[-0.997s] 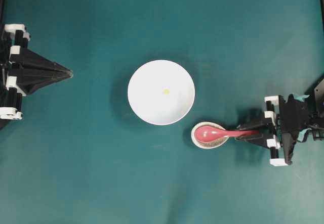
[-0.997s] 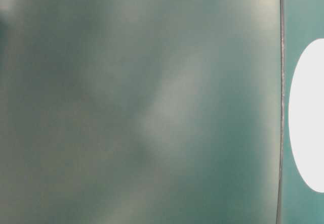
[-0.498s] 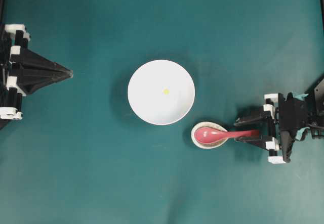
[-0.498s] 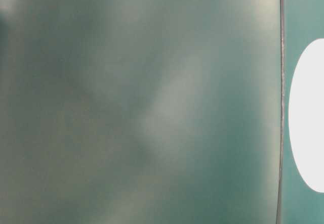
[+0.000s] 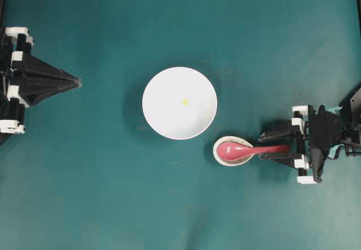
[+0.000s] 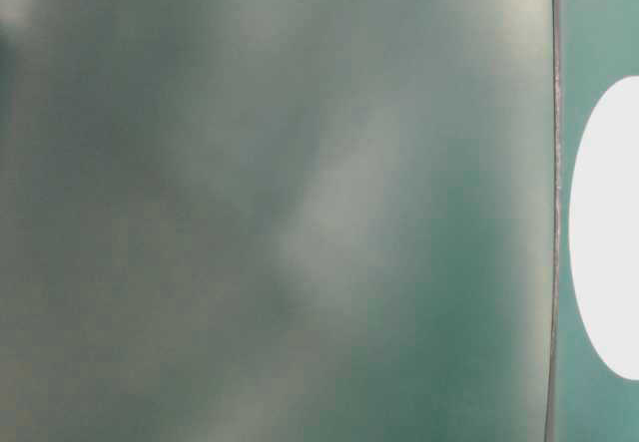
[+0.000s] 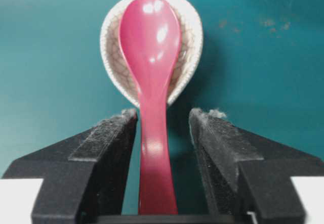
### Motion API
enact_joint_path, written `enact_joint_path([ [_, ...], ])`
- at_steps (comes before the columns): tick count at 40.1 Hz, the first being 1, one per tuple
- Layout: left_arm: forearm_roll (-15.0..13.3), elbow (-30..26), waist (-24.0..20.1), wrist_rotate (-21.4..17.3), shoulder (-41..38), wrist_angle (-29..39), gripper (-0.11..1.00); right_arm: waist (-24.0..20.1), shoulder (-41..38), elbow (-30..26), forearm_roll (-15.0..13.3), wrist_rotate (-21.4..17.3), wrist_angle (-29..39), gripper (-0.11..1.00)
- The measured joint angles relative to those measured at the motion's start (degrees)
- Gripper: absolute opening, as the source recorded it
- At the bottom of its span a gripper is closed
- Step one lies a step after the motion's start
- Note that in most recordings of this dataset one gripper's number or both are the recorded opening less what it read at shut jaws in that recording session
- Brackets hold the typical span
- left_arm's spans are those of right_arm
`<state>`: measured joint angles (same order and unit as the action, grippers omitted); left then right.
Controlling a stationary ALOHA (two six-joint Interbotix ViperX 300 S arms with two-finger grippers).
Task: Scoop the yellow hexagonal prism block from the bowl with a spoon using the right arm.
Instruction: 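Close the right gripper on the red spoon's handle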
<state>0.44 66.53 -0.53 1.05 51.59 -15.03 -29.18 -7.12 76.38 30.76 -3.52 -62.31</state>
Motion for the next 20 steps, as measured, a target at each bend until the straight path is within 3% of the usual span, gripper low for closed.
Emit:
enact_joint_path([
  [12, 0.00, 0.00, -0.09, 0.00, 0.00, 0.00, 0.00, 0.09, 0.00, 0.00, 0.00, 0.09, -0.09, 0.33],
  [20, 0.00, 0.00, -0.09, 0.00, 0.00, 0.00, 0.00, 0.00, 0.00, 0.00, 0.00, 0.35, -0.09, 0.30],
])
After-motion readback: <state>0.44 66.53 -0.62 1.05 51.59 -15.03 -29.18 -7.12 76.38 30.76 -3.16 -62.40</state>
